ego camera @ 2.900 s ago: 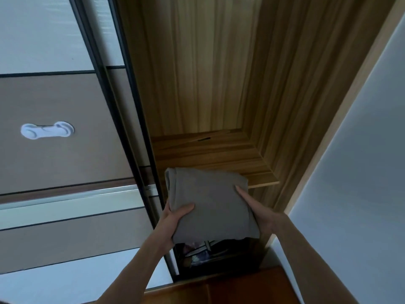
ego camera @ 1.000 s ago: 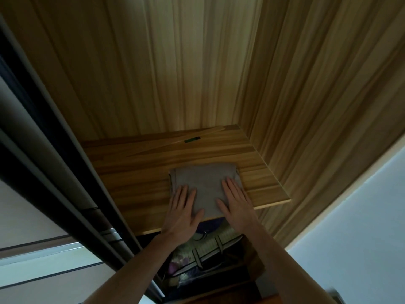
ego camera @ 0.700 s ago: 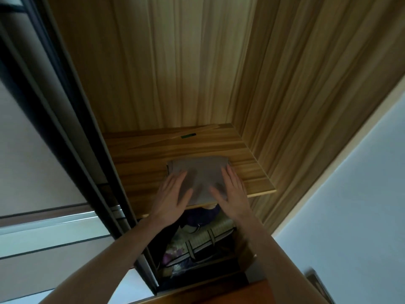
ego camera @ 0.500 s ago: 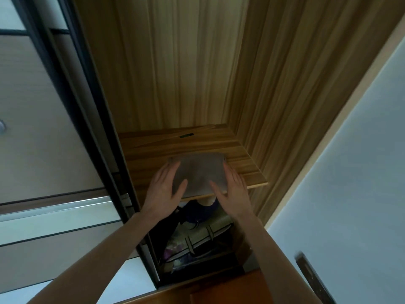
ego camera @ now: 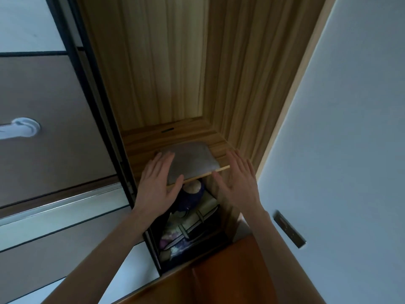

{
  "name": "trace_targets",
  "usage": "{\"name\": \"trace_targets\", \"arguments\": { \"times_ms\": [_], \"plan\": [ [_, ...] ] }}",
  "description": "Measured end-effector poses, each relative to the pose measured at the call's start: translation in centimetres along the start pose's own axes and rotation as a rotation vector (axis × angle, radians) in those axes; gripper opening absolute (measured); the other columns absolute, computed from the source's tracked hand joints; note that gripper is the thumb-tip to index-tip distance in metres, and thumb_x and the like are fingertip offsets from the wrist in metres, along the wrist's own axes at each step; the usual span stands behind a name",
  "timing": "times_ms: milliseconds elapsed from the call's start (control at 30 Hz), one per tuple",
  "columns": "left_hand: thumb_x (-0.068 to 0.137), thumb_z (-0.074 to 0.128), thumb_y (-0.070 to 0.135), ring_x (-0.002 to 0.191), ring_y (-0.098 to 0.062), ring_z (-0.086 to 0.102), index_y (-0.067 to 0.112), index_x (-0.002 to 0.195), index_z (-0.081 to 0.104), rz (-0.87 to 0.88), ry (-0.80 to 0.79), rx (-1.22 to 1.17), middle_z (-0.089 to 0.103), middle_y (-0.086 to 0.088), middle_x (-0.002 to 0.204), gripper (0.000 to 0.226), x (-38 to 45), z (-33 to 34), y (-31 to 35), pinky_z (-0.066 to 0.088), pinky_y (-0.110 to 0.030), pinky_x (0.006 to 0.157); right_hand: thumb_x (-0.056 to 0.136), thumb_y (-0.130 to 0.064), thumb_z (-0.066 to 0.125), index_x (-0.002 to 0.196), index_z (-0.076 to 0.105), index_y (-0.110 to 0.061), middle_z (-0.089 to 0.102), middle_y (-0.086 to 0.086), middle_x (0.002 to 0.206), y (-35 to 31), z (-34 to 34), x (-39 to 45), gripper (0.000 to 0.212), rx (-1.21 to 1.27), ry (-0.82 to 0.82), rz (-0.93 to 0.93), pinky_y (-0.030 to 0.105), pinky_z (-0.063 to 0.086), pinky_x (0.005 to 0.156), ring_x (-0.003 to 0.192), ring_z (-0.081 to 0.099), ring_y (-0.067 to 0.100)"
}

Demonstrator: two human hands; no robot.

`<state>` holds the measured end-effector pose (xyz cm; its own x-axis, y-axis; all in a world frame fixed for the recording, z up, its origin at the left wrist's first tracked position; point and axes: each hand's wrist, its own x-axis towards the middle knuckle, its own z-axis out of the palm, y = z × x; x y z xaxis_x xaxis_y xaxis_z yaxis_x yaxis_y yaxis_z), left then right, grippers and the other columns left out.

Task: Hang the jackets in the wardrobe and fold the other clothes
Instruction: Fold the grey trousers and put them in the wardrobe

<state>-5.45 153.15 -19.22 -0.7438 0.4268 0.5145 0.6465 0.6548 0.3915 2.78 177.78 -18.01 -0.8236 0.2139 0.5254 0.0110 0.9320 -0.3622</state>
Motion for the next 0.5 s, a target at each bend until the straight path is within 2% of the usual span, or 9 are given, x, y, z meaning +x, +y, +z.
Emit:
{"name": "trace_targets", "arguments": {
  "times_ms": [100, 233, 367, 500],
  "plan": [
    [0.104, 0.039, 0.056, 0.156, -0.025, 0.025, 0.014, 0.161, 0.033, 0.033, -0.016, -0.067, 0.038, -0.005, 0.165, 0.071, 0.6, -0.5, 0.3, 0.026, -0.050, 0.126, 0.104, -0.066, 0.038, 0.161, 0.031, -0.019, 0.033, -0.004, 0.167, -1.1, -1.7, -0.7, 0.075, -0.069, 0.038, 0.047, 0.043, 0.017, 0.129, 0.158, 0.019, 0.013],
    [0.103, 0.037, 0.059, 0.157, -0.023, 0.024, 0.012, 0.161, 0.033, 0.120, -0.073, -0.134, 0.036, -0.005, 0.166, 0.075, 1.8, -0.8, 0.3, 0.019, -0.039, 0.126, 0.104, -0.063, 0.042, 0.163, 0.027, -0.021, 0.030, -0.006, 0.168, -2.7, -3.5, -2.1, 0.074, -0.144, 0.077, 0.123, 0.041, 0.011, 0.130, 0.159, 0.015, 0.012],
    [0.102, 0.043, 0.055, 0.153, -0.027, 0.031, 0.009, 0.159, 0.035, 0.212, -0.102, -0.204, 0.040, -0.009, 0.163, 0.073, 2.6, -0.7, 1.0, 0.032, -0.048, 0.123, 0.104, -0.061, 0.044, 0.162, 0.028, -0.018, 0.034, -0.003, 0.167, -3.8, -4.5, -3.9, 0.074, -0.209, 0.158, 0.208, 0.045, 0.015, 0.129, 0.159, 0.018, 0.014],
    [0.103, 0.047, 0.050, 0.152, -0.027, 0.034, 0.014, 0.159, 0.034, 0.311, -0.184, -0.254, 0.040, -0.008, 0.163, 0.068, 2.1, -0.1, 2.6, 0.034, -0.053, 0.121, 0.104, -0.064, 0.040, 0.163, 0.027, -0.017, 0.033, -0.003, 0.168, -4.3, -5.5, -7.3, 0.076, -0.272, 0.208, 0.335, 0.046, 0.016, 0.129, 0.159, 0.017, 0.015]
  ]
}}
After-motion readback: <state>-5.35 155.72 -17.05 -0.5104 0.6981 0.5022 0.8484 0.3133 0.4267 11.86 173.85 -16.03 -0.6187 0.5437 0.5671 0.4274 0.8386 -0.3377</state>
